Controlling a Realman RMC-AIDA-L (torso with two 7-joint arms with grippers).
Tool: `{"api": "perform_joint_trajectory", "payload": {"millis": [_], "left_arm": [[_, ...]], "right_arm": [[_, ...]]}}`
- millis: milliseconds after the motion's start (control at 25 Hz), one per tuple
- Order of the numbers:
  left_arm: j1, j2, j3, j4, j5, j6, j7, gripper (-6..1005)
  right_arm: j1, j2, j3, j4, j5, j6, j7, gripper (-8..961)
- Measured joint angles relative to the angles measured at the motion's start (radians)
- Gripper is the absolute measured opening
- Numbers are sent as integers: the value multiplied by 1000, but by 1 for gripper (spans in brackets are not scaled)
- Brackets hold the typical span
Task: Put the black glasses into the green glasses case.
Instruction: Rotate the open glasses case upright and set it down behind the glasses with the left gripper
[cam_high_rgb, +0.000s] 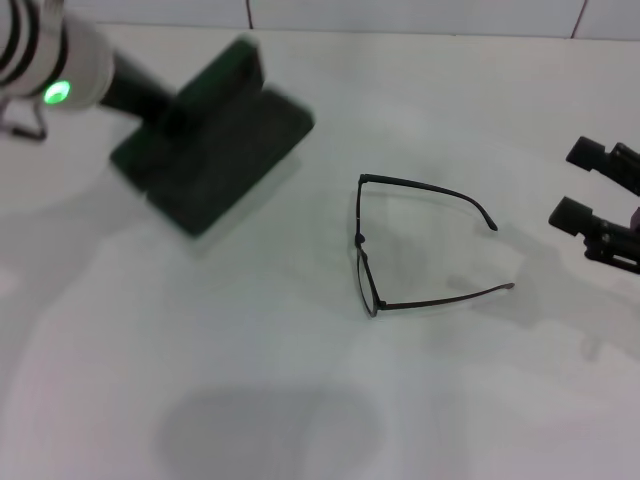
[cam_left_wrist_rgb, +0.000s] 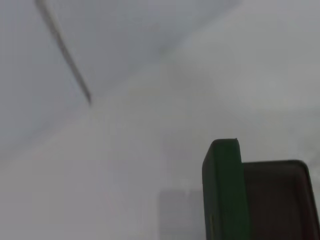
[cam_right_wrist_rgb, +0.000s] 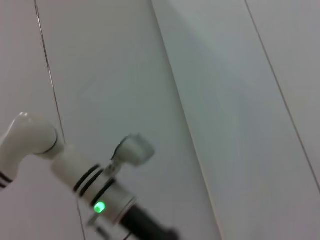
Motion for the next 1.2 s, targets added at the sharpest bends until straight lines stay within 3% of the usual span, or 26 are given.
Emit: {"api": "perform_joint_trajectory", "payload": {"millis": [240, 600, 760, 840, 960, 1200], "left_arm": [[-72, -3, 17, -123, -62, -208, 312, 201], [-210, -4, 37, -500, -297, -496, 702, 198], [-255, -6, 70, -599, -307, -553, 741, 190], [-276, -5, 135, -668, -301, -626, 753, 177], [-272, -6, 180, -685, -299, -689, 758, 157], [-257, -5, 181, -679, -299, -739, 760, 153]], "right_arm": [[-26, 11, -3, -2, -4, -19, 0, 887], [-85, 20, 2, 0, -4, -28, -3, 887], [-86, 22, 3, 0, -4, -28, -3, 887], [-85, 23, 3, 0, -4, -27, -3, 887], [-85, 23, 3, 0, -3, -22, -3, 887], [-82, 22, 3, 0, -2, -18, -3, 887]]}}
